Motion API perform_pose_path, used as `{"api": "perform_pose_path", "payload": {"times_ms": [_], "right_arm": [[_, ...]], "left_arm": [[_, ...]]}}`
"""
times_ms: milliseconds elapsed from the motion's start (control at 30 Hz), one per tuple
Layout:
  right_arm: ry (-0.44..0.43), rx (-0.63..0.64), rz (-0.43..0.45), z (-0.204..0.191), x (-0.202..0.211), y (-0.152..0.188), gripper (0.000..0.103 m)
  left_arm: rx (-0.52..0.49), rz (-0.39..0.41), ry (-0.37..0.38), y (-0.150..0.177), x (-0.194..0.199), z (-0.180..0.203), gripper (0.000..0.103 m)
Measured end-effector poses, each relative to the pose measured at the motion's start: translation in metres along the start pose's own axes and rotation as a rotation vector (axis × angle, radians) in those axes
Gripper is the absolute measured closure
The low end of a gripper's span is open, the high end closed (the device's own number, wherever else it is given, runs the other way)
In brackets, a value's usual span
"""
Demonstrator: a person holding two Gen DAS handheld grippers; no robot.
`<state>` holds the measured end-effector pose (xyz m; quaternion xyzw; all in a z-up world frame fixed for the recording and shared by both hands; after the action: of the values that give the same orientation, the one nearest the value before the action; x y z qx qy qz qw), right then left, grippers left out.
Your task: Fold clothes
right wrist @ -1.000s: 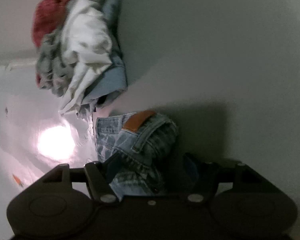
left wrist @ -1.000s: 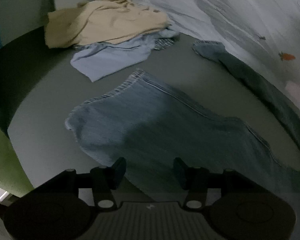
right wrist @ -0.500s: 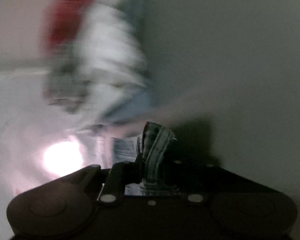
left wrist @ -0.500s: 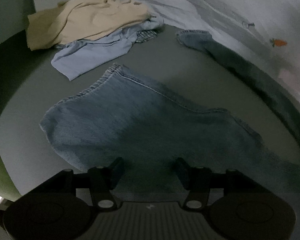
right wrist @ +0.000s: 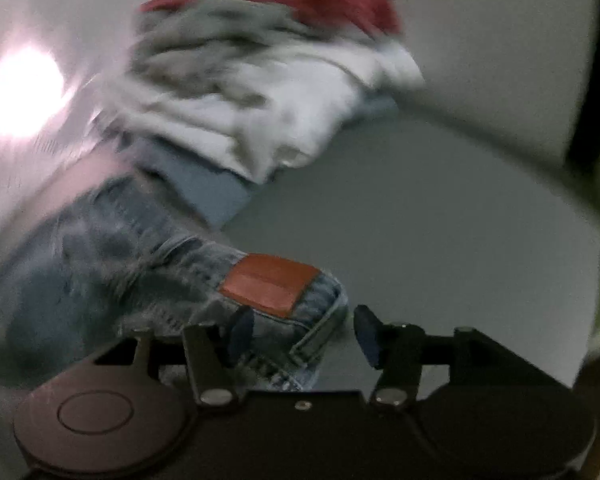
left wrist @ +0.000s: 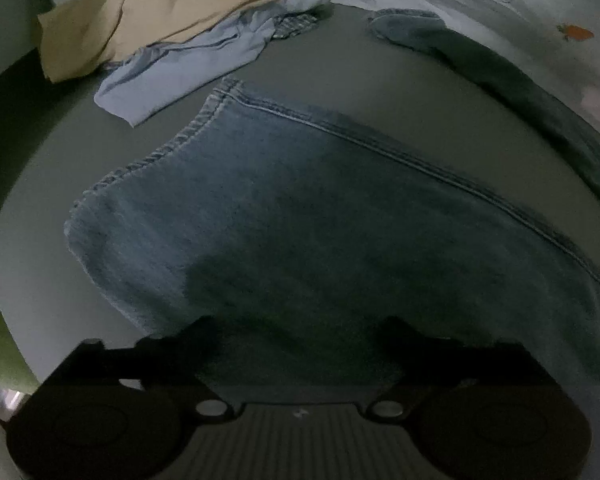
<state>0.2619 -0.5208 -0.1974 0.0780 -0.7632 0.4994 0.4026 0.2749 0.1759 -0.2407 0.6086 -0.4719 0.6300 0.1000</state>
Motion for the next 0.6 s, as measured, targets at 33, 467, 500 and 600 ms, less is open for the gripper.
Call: {"api": "perform_pose_path", "payload": {"times_ms": [33,467,500,600], "right_arm": [[0.020,0.075,0.006,-0.008,0.005,-0.001,0.028],[-0.410,0.346,0.071,-0.162,0.008,0.047,0.000],[-0.407,0.350,0.054,-0.170,-0.001,0.056,0.000],[-0.325,0.383,0.060,-0.180,-0.016,0.079,0.000]], "left_arm": [[-0.007,-0.003,-0.006,0.000,-0.001,0.003,0.002],[-0.003,0.012,0.003,0.001,-0.005,0.006,0.000],[-0.012,0.001,0.007,-0.001,-0.005,0.006,0.000],[-0.060,-0.052,0.035,-0.012,-0.010,0.004,0.000]]}}
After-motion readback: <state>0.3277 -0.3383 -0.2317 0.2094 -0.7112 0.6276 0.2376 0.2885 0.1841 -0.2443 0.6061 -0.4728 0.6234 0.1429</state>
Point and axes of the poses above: each gripper's, at about its wrist camera, not at the fingertips, and x roughly against the way its jaws point, z to its right, y to its underside, the point moved 3 cm from there along -x, roughly the way its jaws point, and after that the axes turned 11 degrees about -y, right-handed, at the moved point
